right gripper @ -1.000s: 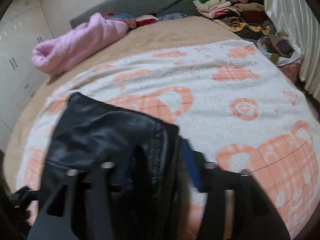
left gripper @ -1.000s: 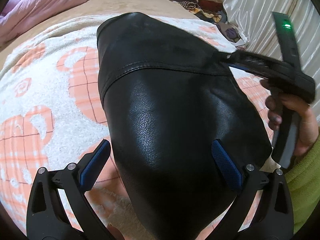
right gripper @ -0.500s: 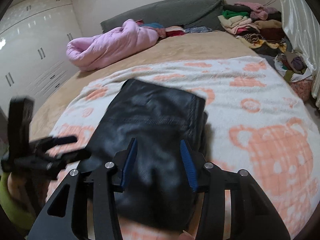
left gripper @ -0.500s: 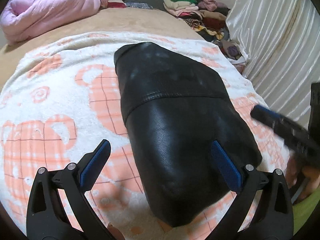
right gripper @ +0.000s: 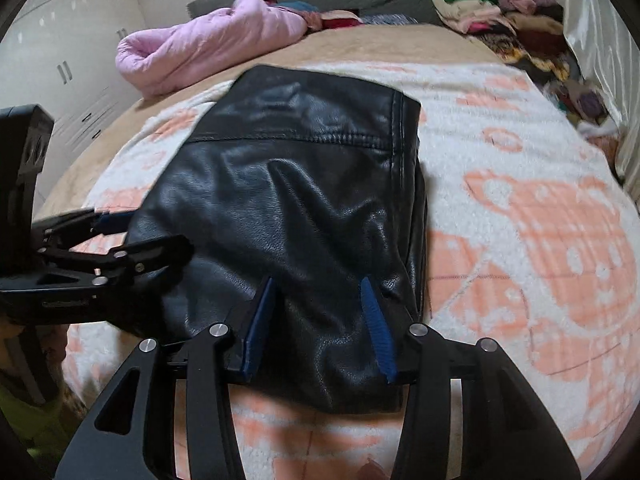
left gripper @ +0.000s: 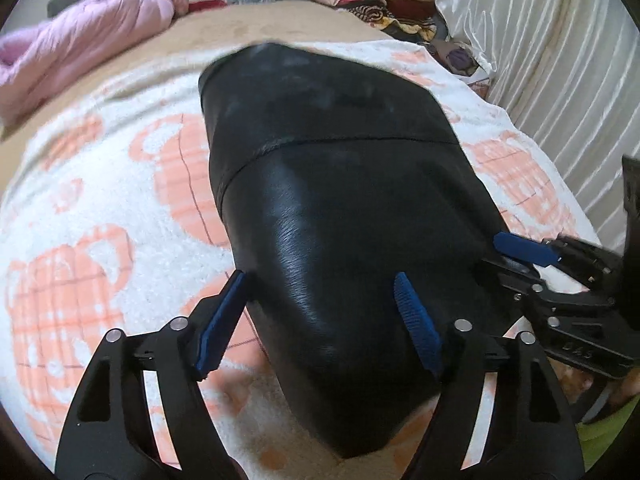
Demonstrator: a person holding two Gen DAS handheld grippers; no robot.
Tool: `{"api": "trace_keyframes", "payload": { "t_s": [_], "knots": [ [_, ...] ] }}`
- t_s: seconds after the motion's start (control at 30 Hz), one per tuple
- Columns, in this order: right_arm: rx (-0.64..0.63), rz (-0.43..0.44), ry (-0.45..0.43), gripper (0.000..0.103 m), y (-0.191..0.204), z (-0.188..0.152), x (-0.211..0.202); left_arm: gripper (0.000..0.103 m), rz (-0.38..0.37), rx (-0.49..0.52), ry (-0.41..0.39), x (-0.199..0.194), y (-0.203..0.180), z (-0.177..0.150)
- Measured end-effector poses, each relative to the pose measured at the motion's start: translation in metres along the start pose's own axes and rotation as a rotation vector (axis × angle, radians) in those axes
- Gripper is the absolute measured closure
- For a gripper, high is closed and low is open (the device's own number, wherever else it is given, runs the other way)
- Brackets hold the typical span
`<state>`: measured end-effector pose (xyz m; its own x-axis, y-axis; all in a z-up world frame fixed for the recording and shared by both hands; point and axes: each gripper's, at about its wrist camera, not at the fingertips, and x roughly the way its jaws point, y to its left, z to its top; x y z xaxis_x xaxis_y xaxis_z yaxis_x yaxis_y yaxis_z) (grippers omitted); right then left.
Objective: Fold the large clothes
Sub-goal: 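Open both tools and release the folded jacket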
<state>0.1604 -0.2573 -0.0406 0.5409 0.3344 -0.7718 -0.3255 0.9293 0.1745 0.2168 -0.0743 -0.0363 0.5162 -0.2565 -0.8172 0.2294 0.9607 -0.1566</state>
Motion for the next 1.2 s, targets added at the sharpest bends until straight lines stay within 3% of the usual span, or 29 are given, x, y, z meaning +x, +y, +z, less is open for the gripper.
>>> {"api": "trace_keyframes", "payload": {
  "t_s": [0.1,0.6,0.8,1.0,1.03,1.2],
  "knots": [
    [0.021,0.014,-0.012,0.059,-0.003,-0.005,0.001,0.033,-0.082,-0.078,0.022,0.003,0.014,-0.002],
    [0.074,0.021,-0.055,0.052,0.000,-0.002,-0.027,0.032,-0.047,-0.030,0.004,-0.020,0.000,0.001],
    [0.075,0.012,-0.071,0.045,0.003,-0.005,-0.039,0.025,-0.047,-0.025,-0.011,-0.030,-0.003,0.001],
    [0.074,-0.020,-0.082,0.029,0.004,-0.008,-0.051,0.016,-0.046,-0.032,-0.017,-0.041,-0.002,0.000],
    [0.078,-0.022,-0.088,0.027,0.004,-0.008,-0.054,0.010,-0.046,-0.032,-0.021,-0.043,-0.002,0.000],
    [0.087,-0.041,-0.128,0.011,0.006,-0.011,-0.075,0.009,-0.045,-0.043,-0.039,-0.056,-0.002,-0.002]
  ]
}}
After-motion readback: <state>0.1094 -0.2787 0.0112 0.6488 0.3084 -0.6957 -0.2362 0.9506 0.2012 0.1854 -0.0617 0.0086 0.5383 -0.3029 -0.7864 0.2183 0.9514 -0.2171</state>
